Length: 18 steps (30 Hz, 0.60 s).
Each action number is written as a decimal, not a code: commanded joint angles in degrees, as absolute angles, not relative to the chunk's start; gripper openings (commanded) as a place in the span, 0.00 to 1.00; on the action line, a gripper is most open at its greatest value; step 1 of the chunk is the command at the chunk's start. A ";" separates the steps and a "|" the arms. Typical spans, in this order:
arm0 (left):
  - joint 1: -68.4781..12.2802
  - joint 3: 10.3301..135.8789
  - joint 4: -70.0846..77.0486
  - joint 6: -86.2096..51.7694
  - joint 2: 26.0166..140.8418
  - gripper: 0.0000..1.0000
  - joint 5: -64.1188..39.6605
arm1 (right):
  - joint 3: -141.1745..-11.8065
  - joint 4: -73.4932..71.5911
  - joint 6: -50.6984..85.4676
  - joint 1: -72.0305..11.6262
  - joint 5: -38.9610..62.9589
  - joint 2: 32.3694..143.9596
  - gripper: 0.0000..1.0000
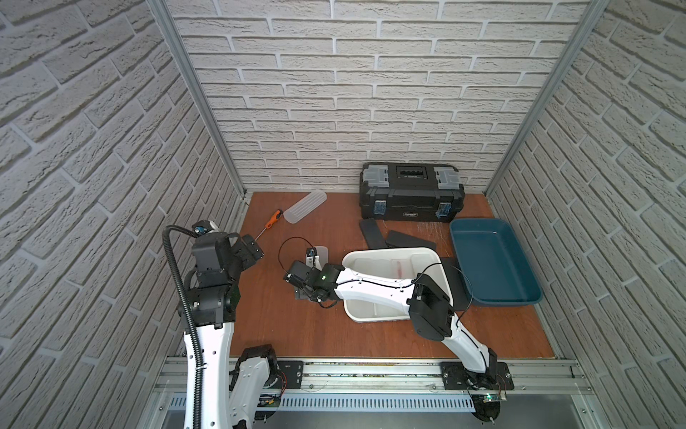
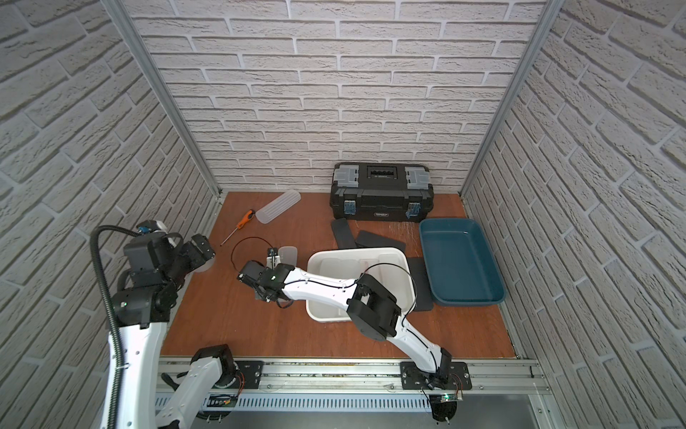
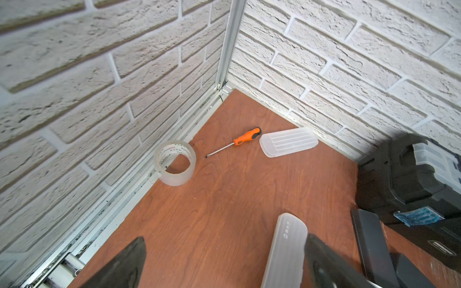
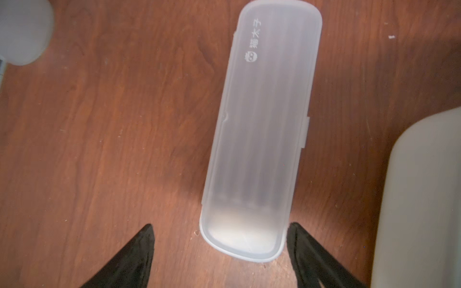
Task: Place the pencil cases by color into the storage box
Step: Pick up the pencil case from the center of the board.
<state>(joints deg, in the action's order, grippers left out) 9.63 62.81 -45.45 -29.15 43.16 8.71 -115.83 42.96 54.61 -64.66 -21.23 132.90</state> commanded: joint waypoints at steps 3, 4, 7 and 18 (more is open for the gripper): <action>11.36 61.10 -42.70 -28.29 40.95 0.98 8.63 | -117.53 44.93 58.65 -64.48 -24.45 133.23 0.85; 11.42 60.70 -42.15 -28.58 39.77 0.98 8.61 | -117.80 45.03 58.85 -64.30 -24.41 133.54 0.85; 11.85 60.32 -41.33 -28.97 39.16 0.98 8.88 | -117.90 45.12 59.47 -63.99 -24.73 133.90 0.85; 12.21 60.37 -39.89 -28.70 39.05 0.98 8.22 | -118.32 44.84 62.47 -62.06 -24.59 135.85 0.84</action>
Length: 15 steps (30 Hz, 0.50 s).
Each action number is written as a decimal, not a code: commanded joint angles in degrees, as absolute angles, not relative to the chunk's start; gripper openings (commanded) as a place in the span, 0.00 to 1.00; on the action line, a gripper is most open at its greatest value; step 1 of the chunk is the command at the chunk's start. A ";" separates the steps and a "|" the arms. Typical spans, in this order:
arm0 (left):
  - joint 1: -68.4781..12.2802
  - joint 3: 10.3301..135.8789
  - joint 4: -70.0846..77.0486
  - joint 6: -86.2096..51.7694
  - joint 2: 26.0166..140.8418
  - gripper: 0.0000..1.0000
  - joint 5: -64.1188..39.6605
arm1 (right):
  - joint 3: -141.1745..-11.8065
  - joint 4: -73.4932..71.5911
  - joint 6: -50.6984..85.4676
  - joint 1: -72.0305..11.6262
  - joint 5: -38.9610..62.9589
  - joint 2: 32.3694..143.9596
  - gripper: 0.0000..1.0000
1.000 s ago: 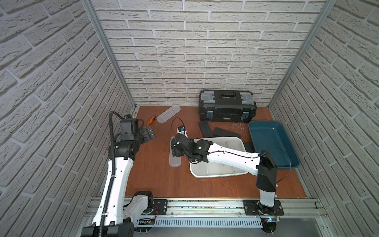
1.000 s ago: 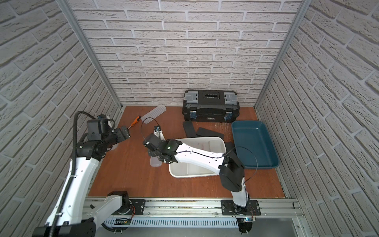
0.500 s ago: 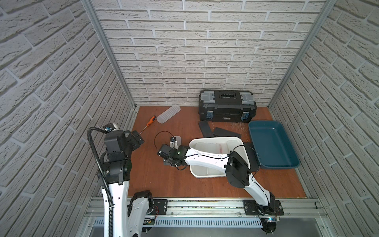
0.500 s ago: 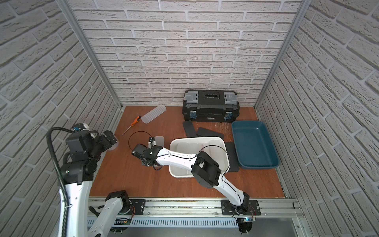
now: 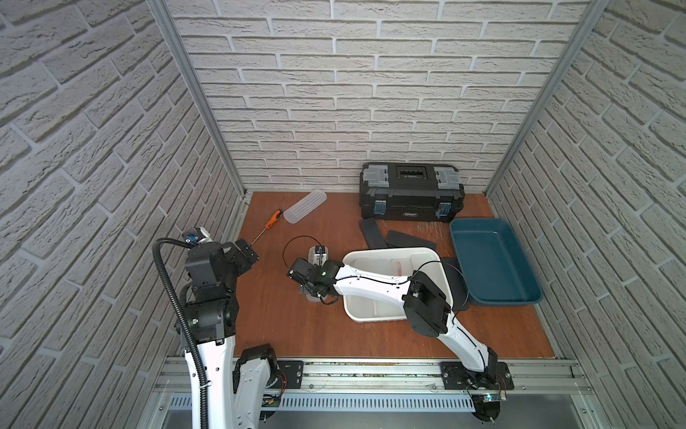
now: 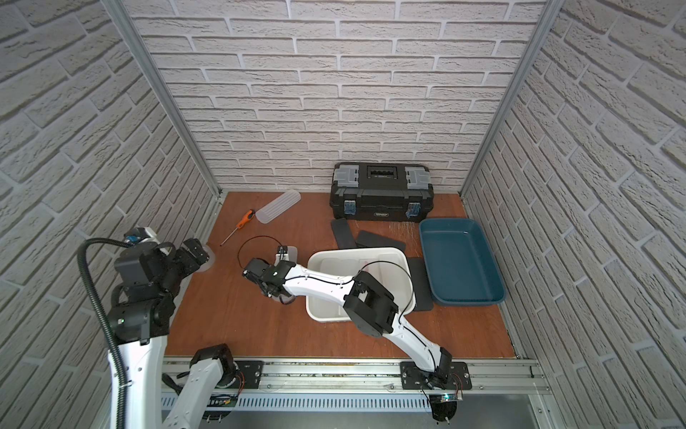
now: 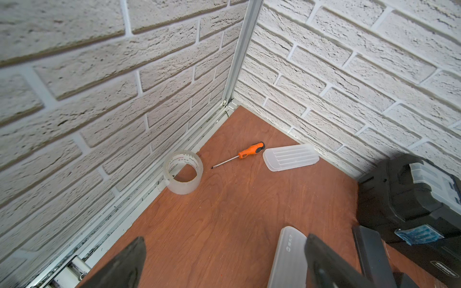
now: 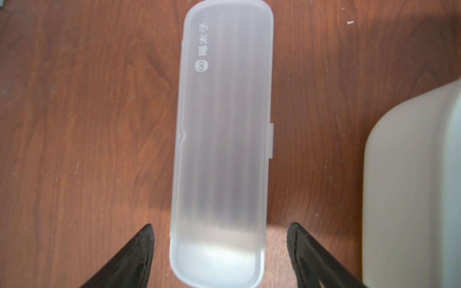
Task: Place the pencil cases by color into the storage box
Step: Pick up the pencil case from the center of the board.
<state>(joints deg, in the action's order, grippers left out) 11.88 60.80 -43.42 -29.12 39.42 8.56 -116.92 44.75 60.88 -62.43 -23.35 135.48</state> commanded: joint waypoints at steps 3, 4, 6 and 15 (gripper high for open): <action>12.22 59.54 -39.29 -28.65 39.06 0.98 7.27 | -119.84 45.16 62.36 -61.75 -24.39 137.21 0.84; 12.24 59.26 -39.10 -28.74 39.03 0.98 7.06 | -120.64 45.50 62.25 -61.62 -24.18 137.82 0.84; 12.38 58.98 -38.99 -28.58 38.96 0.98 6.88 | -121.88 46.04 61.80 -61.52 -23.91 138.91 0.84; 13.26 57.96 -37.96 -28.63 39.03 0.98 4.89 | -125.84 48.29 60.05 -61.26 -24.54 142.57 0.84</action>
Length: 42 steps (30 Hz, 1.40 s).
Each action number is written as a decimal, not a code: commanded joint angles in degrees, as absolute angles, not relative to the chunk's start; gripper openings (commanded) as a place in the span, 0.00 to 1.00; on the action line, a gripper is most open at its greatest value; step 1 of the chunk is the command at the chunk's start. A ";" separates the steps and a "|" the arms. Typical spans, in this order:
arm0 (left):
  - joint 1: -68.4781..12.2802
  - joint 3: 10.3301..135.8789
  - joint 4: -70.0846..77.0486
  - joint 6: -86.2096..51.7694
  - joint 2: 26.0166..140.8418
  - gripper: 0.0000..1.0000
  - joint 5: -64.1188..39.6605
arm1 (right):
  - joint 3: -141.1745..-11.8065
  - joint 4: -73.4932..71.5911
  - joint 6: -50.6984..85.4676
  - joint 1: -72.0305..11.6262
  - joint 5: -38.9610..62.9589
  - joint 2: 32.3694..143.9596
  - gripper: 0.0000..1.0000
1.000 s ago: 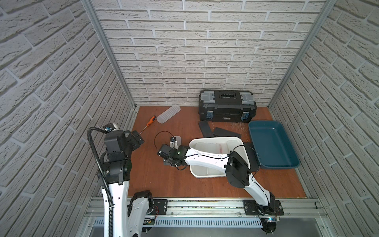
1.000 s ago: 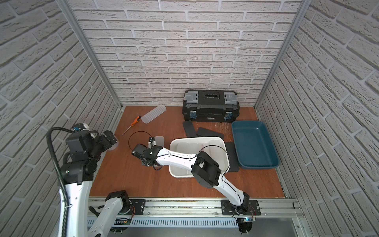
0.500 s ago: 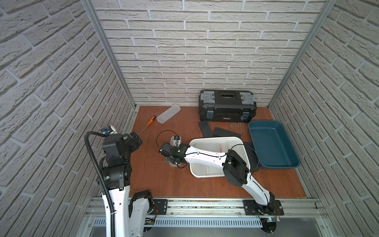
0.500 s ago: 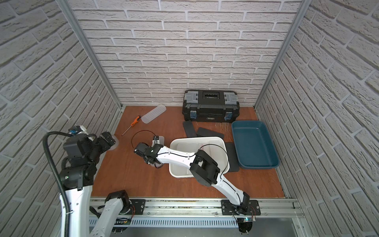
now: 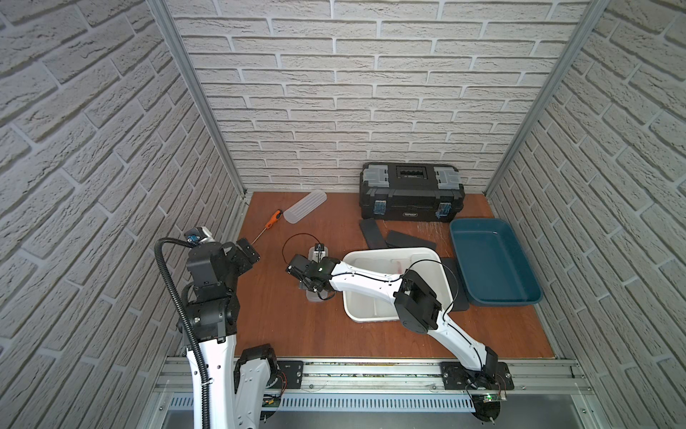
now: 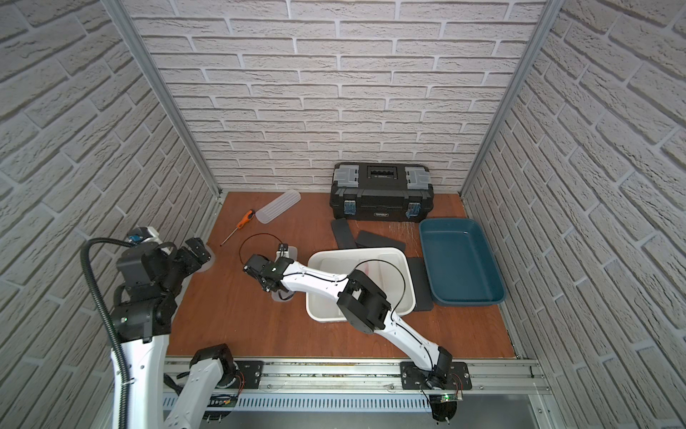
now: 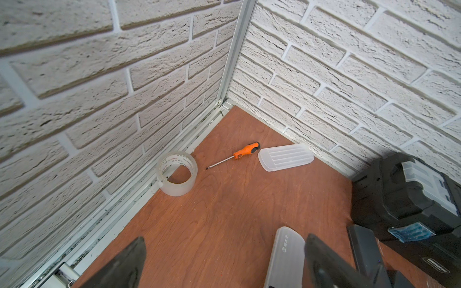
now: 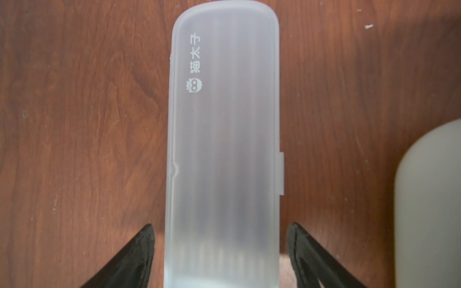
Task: Place the pencil cases by color into the storage box
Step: Pick up the pencil case from the center of the board.
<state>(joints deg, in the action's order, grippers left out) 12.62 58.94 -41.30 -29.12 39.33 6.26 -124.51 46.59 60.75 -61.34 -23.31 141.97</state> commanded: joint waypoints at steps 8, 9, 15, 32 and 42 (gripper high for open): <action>13.67 57.39 -37.38 -28.57 38.78 0.98 3.66 | -131.03 50.73 56.16 -61.19 -22.43 147.07 0.83; 13.68 57.46 -37.29 -28.56 38.78 0.98 3.62 | -131.38 50.97 55.66 -61.17 -22.22 147.50 0.83; 14.06 57.22 -36.93 -28.56 38.81 0.98 2.90 | -130.85 51.38 54.47 -61.17 -20.21 147.88 0.82; 15.53 56.34 -36.04 -29.24 38.83 0.98 0.68 | -130.52 52.82 52.20 -60.82 -17.03 147.83 0.71; 16.75 57.69 -36.09 -29.44 40.08 0.98 0.05 | -130.25 52.12 46.22 -61.93 -23.16 139.31 0.67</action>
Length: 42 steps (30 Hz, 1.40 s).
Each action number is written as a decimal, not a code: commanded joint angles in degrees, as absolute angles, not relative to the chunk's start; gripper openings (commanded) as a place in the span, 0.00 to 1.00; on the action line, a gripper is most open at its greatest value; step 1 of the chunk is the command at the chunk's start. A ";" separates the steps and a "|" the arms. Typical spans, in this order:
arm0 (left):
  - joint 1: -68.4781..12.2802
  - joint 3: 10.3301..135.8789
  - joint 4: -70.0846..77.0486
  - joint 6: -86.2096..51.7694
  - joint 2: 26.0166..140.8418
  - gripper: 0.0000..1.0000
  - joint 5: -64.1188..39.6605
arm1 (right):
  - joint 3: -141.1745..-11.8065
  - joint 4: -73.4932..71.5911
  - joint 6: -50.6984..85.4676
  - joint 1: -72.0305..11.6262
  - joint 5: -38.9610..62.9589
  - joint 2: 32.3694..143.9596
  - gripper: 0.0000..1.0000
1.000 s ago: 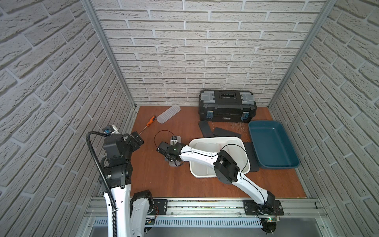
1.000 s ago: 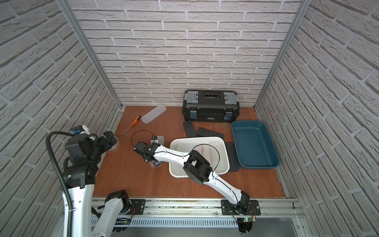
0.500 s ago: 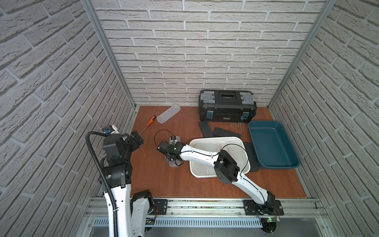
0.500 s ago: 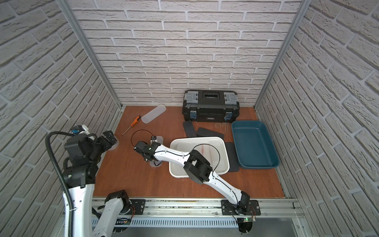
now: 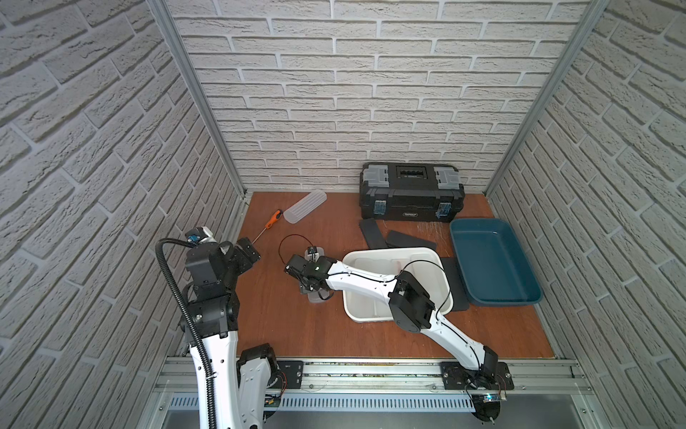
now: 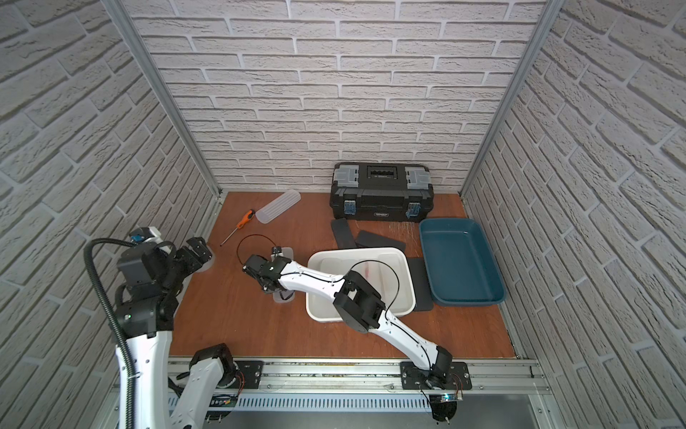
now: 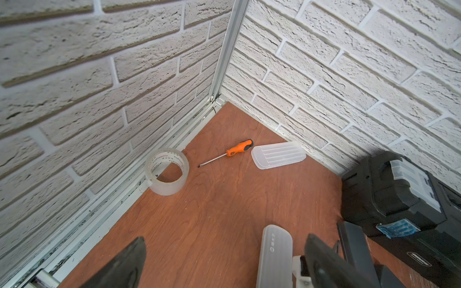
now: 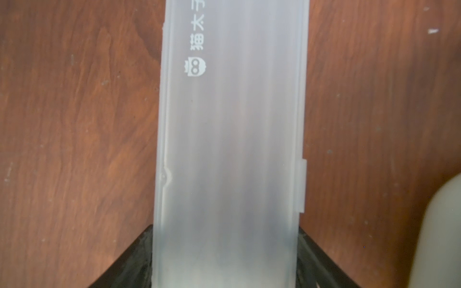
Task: Place the pencil cases by color into the storage box
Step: Pick up the pencil case from the center of the board, then place the pencil case at the storage box.
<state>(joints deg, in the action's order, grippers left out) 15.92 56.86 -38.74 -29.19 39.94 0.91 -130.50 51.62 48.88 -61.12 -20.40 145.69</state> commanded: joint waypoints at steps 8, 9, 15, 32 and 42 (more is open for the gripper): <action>17.46 57.87 -35.86 -29.53 40.80 0.98 -0.88 | -130.17 50.85 44.77 -62.60 -23.03 134.94 0.66; 17.47 58.06 -35.86 -29.58 40.95 0.98 -0.98 | -130.17 50.72 44.65 -62.58 -23.11 134.30 0.66; 17.61 58.53 -35.69 -29.60 41.13 0.98 -1.79 | -127.02 49.47 43.31 -62.53 -25.17 128.15 0.66; 8.41 59.41 -33.49 -30.58 48.21 0.98 -9.92 | -87.93 48.08 44.75 -56.71 -30.59 93.44 0.66; -15.19 59.15 -32.15 -30.42 51.96 0.98 4.66 | -70.30 51.50 45.79 -54.48 -31.42 77.02 0.66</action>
<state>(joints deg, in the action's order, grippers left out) -10.52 58.08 -35.07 -30.63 50.68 -1.52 -73.12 51.53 44.80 -55.16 -29.71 80.86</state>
